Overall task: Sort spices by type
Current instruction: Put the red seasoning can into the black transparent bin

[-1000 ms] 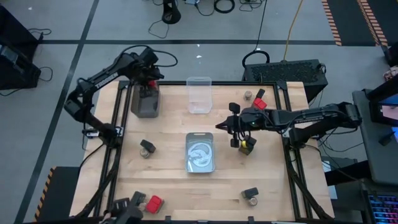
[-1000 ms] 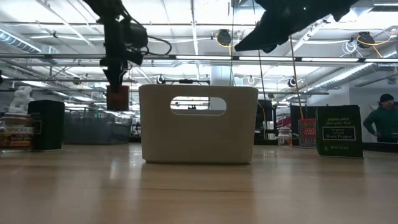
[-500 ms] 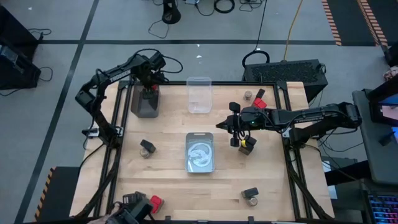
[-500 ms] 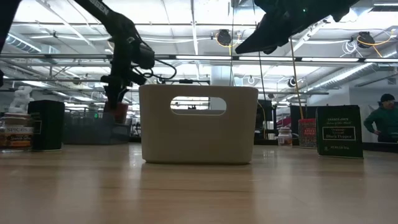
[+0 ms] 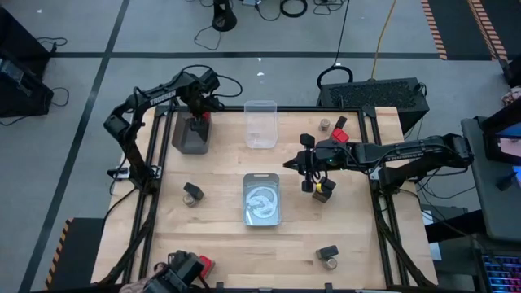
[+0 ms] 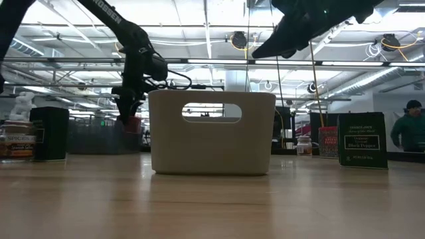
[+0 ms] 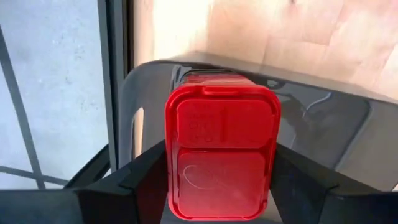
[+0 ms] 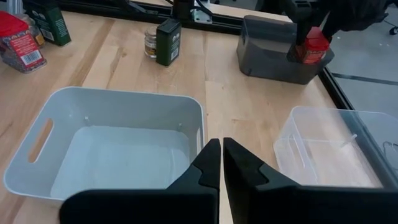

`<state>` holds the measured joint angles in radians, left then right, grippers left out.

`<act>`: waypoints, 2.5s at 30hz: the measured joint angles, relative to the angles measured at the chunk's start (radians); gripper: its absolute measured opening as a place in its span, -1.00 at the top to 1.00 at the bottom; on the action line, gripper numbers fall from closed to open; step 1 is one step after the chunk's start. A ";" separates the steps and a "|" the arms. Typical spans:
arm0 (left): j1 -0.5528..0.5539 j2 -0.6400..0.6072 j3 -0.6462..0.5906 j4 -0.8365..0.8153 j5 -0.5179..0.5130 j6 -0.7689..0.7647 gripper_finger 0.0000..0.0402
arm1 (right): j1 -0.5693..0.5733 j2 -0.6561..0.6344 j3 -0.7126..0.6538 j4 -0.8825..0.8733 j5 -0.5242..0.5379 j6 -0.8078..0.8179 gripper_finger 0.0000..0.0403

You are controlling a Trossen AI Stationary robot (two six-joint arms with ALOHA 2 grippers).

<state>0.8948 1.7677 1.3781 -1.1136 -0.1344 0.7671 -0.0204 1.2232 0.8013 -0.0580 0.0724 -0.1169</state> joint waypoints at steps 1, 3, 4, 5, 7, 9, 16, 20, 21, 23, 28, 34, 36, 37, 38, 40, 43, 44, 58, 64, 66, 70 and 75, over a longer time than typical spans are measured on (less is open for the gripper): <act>0.000 0.000 0.000 -0.001 0.000 -0.001 -0.17 | 0.000 0.000 0.000 0.000 0.000 0.000 1.00; 0.000 0.000 0.000 -0.002 0.000 -0.001 -0.17 | 0.000 0.000 0.000 0.000 0.000 0.000 1.00; 0.000 0.000 0.000 -0.002 0.000 -0.001 -0.17 | 0.000 0.000 0.000 0.000 0.000 0.000 1.00; 0.000 0.000 0.000 -0.001 0.000 -0.001 -0.17 | 0.000 0.000 0.000 0.000 0.000 0.000 1.00; 0.000 0.000 0.000 0.003 -0.002 -0.001 -0.17 | 0.000 0.000 0.000 0.000 0.000 0.000 1.00; 0.000 0.000 0.000 0.012 -0.027 0.000 -0.17 | 0.000 0.000 0.000 -0.001 0.000 0.000 1.00; 0.001 0.000 0.000 0.005 -0.077 0.000 -0.27 | 0.000 0.000 0.000 -0.004 0.000 0.000 1.00; 0.001 0.000 0.000 0.006 -0.077 0.000 -0.36 | 0.000 0.000 0.000 -0.006 0.000 0.000 1.00; 0.001 0.000 0.000 0.006 -0.077 0.000 -0.37 | 0.000 0.000 0.000 -0.007 0.000 0.000 1.00; 0.001 0.000 0.000 0.005 -0.077 0.005 -0.38 | 0.000 0.000 0.000 -0.007 0.000 0.000 1.00; 0.001 0.000 0.000 0.000 -0.077 0.007 -0.38 | 0.000 0.000 0.000 -0.007 0.000 0.000 1.00; -0.005 -0.007 0.001 -0.028 -0.080 0.002 -0.39 | 0.000 0.000 0.000 -0.007 0.000 -0.006 1.00; -0.009 -0.022 0.000 -0.038 -0.081 -0.003 -0.39 | 0.000 0.000 0.000 -0.007 0.000 -0.009 1.00; -0.013 -0.033 0.001 -0.042 -0.080 -0.011 -0.39 | 0.000 0.000 0.000 -0.007 0.001 -0.011 1.00; -0.015 -0.045 0.001 -0.050 -0.080 -0.022 -0.39 | 0.000 0.000 0.000 -0.007 0.001 -0.013 1.00; -0.024 -0.075 0.001 -0.051 -0.070 -0.044 -0.39 | 0.000 0.000 0.000 -0.006 0.001 -0.027 1.00; -0.040 -0.129 0.001 -0.051 -0.005 -0.081 -0.39 | 0.000 0.000 0.000 -0.006 0.002 -0.045 1.00; -0.047 -0.146 0.001 -0.049 0.027 -0.100 -0.39 | 0.000 0.000 0.000 -0.006 0.005 -0.051 1.00; -0.297 -0.286 0.002 -0.046 0.419 -0.450 -0.39 | 0.015 0.000 0.001 0.009 0.005 -0.023 1.00; -0.484 -0.287 -0.006 0.010 0.420 -0.528 -0.39 | 0.053 0.001 0.001 -0.011 0.001 0.000 1.00; -0.543 -0.301 -0.042 0.072 0.421 -0.579 -0.39 | 0.070 0.001 0.001 -0.044 -0.001 0.017 1.00; -0.659 -0.359 -0.174 0.214 0.417 -0.617 -0.39 | 0.099 0.001 0.001 -0.072 0.000 0.035 1.00; -0.767 -0.458 -0.371 0.466 0.389 -0.721 -0.39 | 0.123 0.001 0.001 -0.072 0.000 0.149 1.00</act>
<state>0.1276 1.3101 1.0071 -0.6479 0.2544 0.0459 0.1029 1.2243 0.8021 -0.1296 0.0720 0.0326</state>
